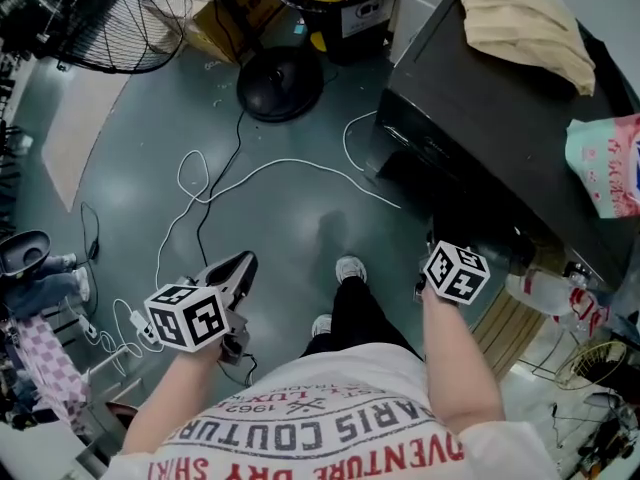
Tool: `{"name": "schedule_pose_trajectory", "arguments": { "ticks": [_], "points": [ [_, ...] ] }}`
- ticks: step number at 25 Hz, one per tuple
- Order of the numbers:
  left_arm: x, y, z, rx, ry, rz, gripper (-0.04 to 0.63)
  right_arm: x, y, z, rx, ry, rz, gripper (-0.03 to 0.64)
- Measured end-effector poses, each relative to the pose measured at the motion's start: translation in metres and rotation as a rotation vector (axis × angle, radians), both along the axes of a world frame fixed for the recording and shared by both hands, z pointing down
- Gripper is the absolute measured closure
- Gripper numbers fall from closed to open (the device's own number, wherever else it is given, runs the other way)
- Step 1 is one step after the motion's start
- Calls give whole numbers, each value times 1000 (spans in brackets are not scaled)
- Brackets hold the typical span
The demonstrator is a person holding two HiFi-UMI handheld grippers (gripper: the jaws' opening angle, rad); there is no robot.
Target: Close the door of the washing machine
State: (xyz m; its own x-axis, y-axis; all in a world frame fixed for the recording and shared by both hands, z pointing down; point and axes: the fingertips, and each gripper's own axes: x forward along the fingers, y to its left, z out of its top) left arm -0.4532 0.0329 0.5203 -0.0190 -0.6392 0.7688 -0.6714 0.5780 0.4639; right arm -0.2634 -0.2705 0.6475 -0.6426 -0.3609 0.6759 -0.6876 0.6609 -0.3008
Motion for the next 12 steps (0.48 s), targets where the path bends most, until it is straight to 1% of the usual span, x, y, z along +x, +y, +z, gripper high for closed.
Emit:
{"name": "schedule_pose_trajectory", "arguments": {
  "ticks": [2,3,5,9,12],
  "points": [
    [-1,0,3,0,1,0,563,-24,6,-13,44,-29,-98,598],
    [0,1,4,2,5,-2,563,-33,7,-18,44,-49,-110,598],
    [3,1,4,11,15,-3,563,-38,9,-21,3,-77,-82,598],
    [12,1,-1,36,19,15,563,-29,9,-19,-16,-43,-107,598],
    [14,7,-6,48,15,21,563,-19,7,-19,-50,-24,-93,597]
  ]
}}
